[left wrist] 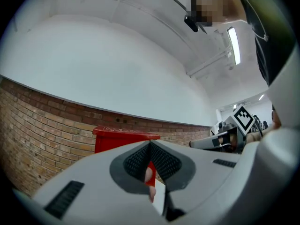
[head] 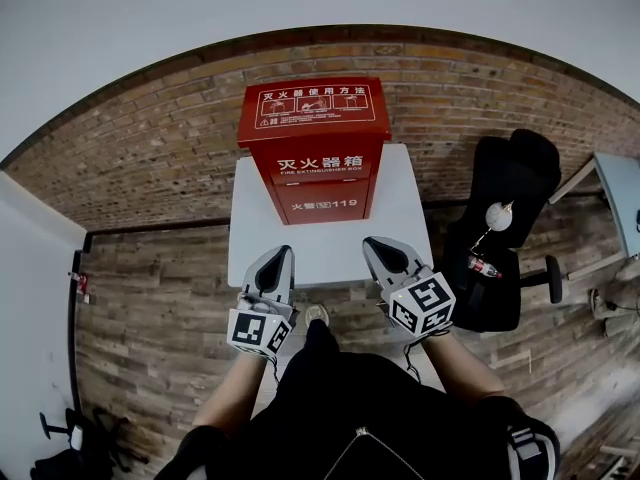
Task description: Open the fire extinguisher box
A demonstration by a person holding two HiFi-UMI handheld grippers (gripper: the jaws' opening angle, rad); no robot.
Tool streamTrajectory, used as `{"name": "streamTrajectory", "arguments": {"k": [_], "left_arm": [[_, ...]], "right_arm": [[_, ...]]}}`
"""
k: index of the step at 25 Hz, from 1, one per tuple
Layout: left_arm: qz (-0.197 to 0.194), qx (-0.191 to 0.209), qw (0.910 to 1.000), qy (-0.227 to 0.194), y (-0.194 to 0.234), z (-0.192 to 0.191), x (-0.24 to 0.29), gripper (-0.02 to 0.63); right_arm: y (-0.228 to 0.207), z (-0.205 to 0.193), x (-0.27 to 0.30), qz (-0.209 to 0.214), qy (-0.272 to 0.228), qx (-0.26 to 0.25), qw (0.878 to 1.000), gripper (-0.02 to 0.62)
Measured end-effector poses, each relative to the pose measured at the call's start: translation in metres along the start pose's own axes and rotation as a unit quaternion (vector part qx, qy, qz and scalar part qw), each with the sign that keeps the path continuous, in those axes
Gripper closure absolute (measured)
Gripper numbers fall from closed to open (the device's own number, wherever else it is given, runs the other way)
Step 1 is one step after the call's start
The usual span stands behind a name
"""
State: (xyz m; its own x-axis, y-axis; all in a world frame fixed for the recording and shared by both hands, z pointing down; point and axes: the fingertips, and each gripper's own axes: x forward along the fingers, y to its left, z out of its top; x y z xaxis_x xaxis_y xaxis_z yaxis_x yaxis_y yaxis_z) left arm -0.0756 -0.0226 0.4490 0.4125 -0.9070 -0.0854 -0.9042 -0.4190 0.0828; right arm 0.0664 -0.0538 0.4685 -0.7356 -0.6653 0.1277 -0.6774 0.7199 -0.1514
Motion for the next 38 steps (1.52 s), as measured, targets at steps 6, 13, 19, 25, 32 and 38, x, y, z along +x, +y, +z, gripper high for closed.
{"name": "streamTrajectory", "arguments": {"k": [6,13,19,25,32,38], "left_arm": [[-0.020,0.004,0.9998,0.001,0.054,0.009,0.054,0.558],[-0.058,-0.004,0.9983,0.008,0.104,0.015,0.109,0.558],[-0.096,-0.016,0.9951,0.017,0.127,0.011,0.136,0.558],[-0.112,-0.034,0.9927,0.029,0.128,0.000,0.153,0.558],[-0.101,-0.031,0.9938,0.036,0.128,-0.001,0.161,0.558],[-0.087,-0.027,0.9955,0.025,0.131,0.011,0.165,0.558]], "right_arm": [[-0.025,0.024,0.066,-0.011,-0.004,-0.001,1.000,0.577],[-0.046,0.043,0.139,-0.032,-0.004,0.003,0.999,0.577],[-0.052,0.049,0.179,-0.047,0.000,0.005,0.999,0.577],[-0.055,0.042,0.188,-0.049,0.021,0.007,0.999,0.577],[-0.057,0.043,0.196,-0.025,0.027,0.006,0.999,0.577],[-0.064,0.060,0.195,-0.009,0.012,-0.014,1.000,0.577]]}}
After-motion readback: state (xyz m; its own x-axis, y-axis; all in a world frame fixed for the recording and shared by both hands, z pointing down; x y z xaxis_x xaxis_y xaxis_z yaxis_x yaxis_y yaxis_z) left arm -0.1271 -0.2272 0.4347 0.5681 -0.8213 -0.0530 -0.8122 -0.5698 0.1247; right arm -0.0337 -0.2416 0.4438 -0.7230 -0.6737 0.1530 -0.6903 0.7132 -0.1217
